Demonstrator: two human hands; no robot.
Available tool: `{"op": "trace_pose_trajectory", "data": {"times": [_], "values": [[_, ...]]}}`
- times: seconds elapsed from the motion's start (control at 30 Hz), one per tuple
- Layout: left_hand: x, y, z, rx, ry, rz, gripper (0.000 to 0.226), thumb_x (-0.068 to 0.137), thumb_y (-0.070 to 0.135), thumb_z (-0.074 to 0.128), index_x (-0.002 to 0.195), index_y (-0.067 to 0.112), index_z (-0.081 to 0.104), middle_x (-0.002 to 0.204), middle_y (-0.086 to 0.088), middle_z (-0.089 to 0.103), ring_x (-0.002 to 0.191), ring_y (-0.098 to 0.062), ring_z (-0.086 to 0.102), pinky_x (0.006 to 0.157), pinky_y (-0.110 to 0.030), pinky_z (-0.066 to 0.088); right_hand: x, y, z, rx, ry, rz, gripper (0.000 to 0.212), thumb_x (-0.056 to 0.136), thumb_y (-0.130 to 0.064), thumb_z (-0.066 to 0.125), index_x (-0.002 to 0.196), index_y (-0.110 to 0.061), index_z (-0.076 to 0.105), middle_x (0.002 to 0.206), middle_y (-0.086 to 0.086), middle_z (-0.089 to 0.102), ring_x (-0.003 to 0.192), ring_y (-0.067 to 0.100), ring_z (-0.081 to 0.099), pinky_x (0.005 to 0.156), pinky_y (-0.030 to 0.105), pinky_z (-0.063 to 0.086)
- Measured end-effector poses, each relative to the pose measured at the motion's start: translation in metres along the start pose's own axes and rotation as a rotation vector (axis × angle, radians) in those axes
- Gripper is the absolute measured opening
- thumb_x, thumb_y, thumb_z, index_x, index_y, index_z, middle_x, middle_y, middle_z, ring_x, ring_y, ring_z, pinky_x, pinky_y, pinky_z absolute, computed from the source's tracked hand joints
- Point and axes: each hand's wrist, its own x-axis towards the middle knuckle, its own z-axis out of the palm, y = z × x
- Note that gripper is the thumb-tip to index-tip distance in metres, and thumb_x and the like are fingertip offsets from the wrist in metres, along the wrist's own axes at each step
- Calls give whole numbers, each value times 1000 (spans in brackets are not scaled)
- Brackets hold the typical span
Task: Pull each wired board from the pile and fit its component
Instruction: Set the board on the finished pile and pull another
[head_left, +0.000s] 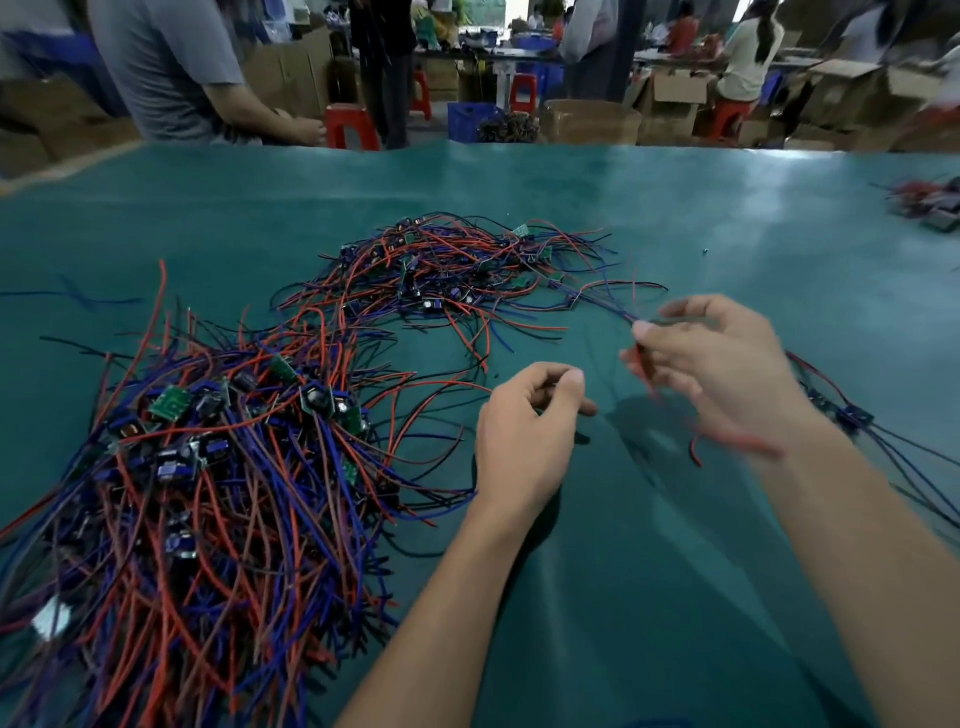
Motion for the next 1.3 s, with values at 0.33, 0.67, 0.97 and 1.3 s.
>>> {"op": "trace_pose_trajectory", "data": {"times": [0.33,0.67,0.97,1.3], "values": [[-2,0,-3,83,-83,68,24,82,29,70,100,15,79,89,1,79,88,-19,74,88,-48,57,-34,19,9,157,-169,196,35,67,-6,77,100,-1,71,76,5,69,62,12,63,54,16,49],[-6,3,-2,115,-160,68,13,82,37,67,82,28,76,64,4,71,64,-9,61,78,-50,58,-27,16,-7,69,-226,154,8,68,-13,80,74,-10,75,72,4,65,54,8,53,50,19,43],[-7,5,-3,180,-185,24,19,80,46,65,82,32,76,61,6,70,61,-13,58,78,-47,55,-17,16,-18,-188,92,-198,24,88,-3,74,67,-12,68,54,-3,58,51,12,52,52,21,48],[-4,1,-2,127,-102,44,18,88,34,63,75,25,72,63,8,71,65,-11,59,78,-37,52,-10,-7,-56,443,577,-140,20,96,1,64,82,-10,55,70,6,60,61,11,64,84,32,62]]}}
